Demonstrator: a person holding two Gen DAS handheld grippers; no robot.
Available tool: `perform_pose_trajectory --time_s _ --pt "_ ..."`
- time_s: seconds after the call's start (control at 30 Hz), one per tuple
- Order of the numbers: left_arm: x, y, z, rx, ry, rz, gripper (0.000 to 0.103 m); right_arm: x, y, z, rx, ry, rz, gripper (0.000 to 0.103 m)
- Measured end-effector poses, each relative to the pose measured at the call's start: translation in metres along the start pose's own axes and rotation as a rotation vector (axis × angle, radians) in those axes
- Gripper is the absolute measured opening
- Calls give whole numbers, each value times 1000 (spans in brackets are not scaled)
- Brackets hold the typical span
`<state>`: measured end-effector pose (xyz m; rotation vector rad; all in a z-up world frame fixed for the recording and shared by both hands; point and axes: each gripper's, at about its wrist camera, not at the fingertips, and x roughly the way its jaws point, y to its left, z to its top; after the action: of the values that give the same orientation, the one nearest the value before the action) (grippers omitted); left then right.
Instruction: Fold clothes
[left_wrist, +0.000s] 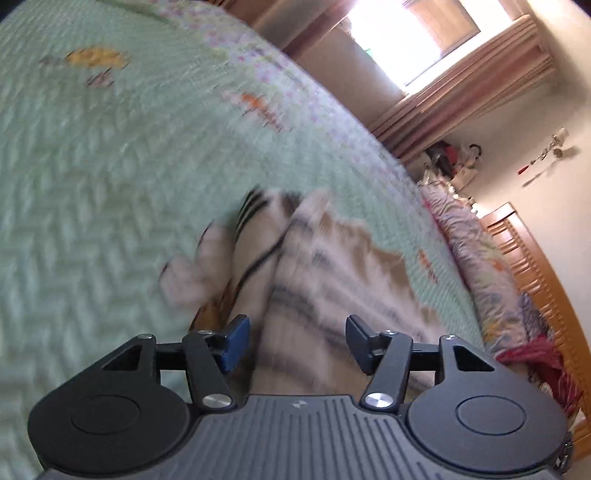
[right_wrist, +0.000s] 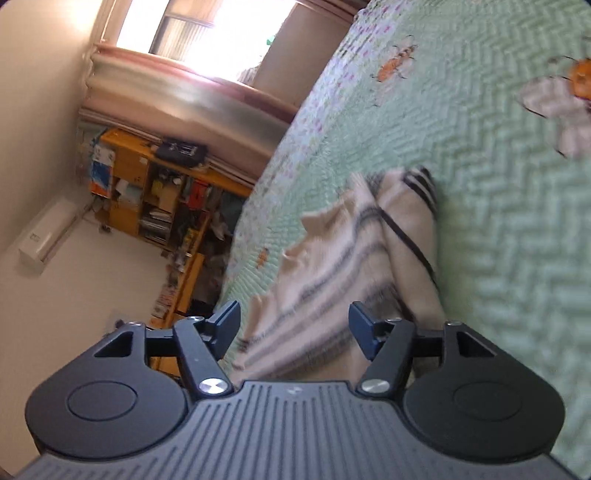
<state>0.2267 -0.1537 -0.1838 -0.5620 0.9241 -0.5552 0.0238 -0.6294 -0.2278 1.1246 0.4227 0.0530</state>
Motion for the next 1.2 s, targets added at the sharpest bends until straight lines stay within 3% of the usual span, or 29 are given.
perform_pose_trajectory --time_s 0.1,0.3,0.4,0.47,0.53,0.63,0.7,0.73,0.77,0.8,0.83,0.9,1.03,1.2 --pt "3 20 -9 -56 48 7 60 -16 -14 -15 15 -21 -38 74" --pt "24 46 31 -176 58 -23 67 -22 -49 7 90 -47 -63 80" --pt "43 45 52 -151 61 7 73 -5 -64 25 151 -36 -43 81" --pt "62 37 63 -128 86 -3 92 13 -68 38 150 -18 -36 81" --pt "80 27 74 -100 109 -16 102 33 -66 48 123 11 -37 83" --pt "108 1 82 18 118 71 102 43 -51 49 83 30 -42 89" --pt "122 -21 76 167 120 148 101 39 -38 44 54 31 -44 88" --pt "129 -32 72 247 123 187 95 37 -32 42 40 31 -46 75" --pt "131 -38 69 283 129 195 76 36 -26 39 26 31 -47 60" --pt "128 -40 67 279 139 175 58 34 -19 37 11 31 -48 28" --pt "125 -42 65 274 149 155 28 32 -13 35 -3 32 -49 28" --pt "111 -39 64 210 138 121 25 29 -1 30 -32 32 -52 26" --pt "58 -58 47 286 80 112 23 22 24 21 -89 33 -56 24" --pt "-16 -72 14 229 73 57 23 1 58 3 -142 38 -54 23"
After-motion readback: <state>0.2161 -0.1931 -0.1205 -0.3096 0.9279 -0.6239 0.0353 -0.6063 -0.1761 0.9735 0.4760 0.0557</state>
